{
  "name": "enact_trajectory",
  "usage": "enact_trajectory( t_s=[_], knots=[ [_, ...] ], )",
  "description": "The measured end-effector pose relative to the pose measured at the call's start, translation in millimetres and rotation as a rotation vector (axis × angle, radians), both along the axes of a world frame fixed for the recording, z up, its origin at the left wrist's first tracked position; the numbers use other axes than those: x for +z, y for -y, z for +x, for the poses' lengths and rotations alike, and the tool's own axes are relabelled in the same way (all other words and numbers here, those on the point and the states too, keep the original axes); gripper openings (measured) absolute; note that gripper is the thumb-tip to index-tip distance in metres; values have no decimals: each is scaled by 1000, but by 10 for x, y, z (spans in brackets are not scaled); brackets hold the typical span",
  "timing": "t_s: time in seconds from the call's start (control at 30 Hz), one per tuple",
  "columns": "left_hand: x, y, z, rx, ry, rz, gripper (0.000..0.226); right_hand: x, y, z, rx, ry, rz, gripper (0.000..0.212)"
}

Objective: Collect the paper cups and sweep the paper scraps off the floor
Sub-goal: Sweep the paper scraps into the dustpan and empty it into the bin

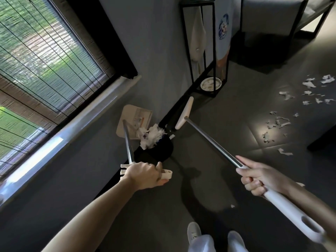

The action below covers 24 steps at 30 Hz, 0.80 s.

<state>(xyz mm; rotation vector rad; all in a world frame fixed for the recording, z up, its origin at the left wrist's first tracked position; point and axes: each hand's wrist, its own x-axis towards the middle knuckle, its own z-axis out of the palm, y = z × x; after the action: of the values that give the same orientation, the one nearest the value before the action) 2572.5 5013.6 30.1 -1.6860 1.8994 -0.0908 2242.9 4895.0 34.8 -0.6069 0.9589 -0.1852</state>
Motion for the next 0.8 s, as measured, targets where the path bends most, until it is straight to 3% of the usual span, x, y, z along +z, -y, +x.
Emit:
enact_trajectory(
  t_s=[0.27,0.4,0.5,0.8],
  knots=[
    [4,26,16,-20,30,-9,79,-41,15,-3,13,-11,18,65],
    [-294,0,-84,-6,-59,108,76,-45,-40,-38,21,-29,15,65],
    [-624,-1,-254,130,-181,188,68,-61,-89,-93,10,-42,20,67],
    [-396,79,-297,41,-105,9,77,-62,-120,-166,23,-84,27,66]
  ],
)
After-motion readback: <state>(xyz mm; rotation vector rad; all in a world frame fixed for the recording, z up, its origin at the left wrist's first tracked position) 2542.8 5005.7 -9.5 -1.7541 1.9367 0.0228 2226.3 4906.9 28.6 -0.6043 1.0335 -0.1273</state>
